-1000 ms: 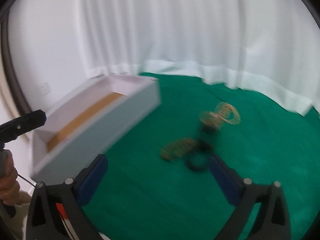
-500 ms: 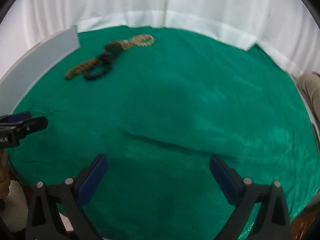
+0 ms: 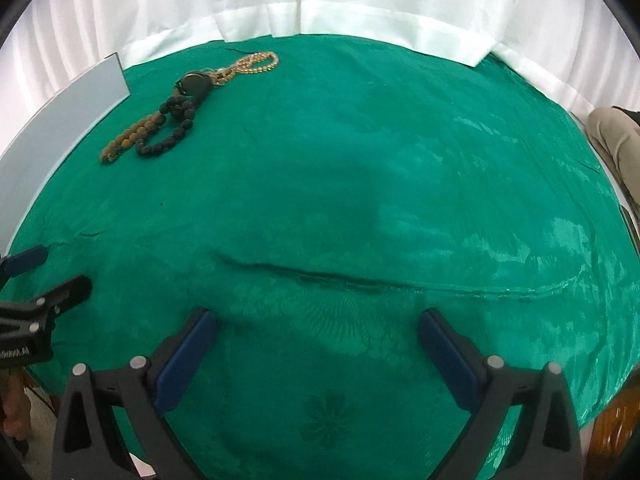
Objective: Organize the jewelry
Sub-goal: 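Withdraw both tools from the box back over the remaining jewelry, then move the left tool down to the brown wooden bead bracelet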
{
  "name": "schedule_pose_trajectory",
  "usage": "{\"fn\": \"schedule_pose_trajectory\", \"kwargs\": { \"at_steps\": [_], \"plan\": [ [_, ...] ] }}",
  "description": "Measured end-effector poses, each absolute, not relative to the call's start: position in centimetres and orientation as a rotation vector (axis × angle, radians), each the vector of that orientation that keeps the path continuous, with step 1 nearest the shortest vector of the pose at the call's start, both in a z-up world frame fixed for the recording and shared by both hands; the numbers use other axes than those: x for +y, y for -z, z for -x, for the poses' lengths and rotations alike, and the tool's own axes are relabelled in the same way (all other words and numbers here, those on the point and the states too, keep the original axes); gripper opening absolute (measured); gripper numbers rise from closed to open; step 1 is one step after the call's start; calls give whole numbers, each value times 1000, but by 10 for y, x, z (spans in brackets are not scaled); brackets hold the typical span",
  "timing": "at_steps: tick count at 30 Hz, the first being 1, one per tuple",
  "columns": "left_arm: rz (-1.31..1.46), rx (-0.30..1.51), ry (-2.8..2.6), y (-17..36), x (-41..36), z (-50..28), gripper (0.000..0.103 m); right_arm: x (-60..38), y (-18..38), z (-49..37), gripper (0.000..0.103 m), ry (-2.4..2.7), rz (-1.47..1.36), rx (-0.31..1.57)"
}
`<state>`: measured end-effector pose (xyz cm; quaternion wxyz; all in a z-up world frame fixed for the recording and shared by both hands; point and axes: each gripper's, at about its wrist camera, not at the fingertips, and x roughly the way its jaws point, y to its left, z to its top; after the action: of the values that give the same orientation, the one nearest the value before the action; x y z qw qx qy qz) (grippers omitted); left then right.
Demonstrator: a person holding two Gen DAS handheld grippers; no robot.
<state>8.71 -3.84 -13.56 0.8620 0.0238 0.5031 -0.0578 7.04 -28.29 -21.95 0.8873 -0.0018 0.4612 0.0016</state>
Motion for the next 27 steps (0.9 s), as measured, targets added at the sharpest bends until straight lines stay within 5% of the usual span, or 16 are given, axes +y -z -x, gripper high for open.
{"fn": "schedule_pose_trajectory", "kwargs": {
  "at_steps": [27],
  "plan": [
    [-20, 1134, 223, 124, -34, -94, 103, -286, 221, -62, 103, -43, 29, 925]
  ]
}}
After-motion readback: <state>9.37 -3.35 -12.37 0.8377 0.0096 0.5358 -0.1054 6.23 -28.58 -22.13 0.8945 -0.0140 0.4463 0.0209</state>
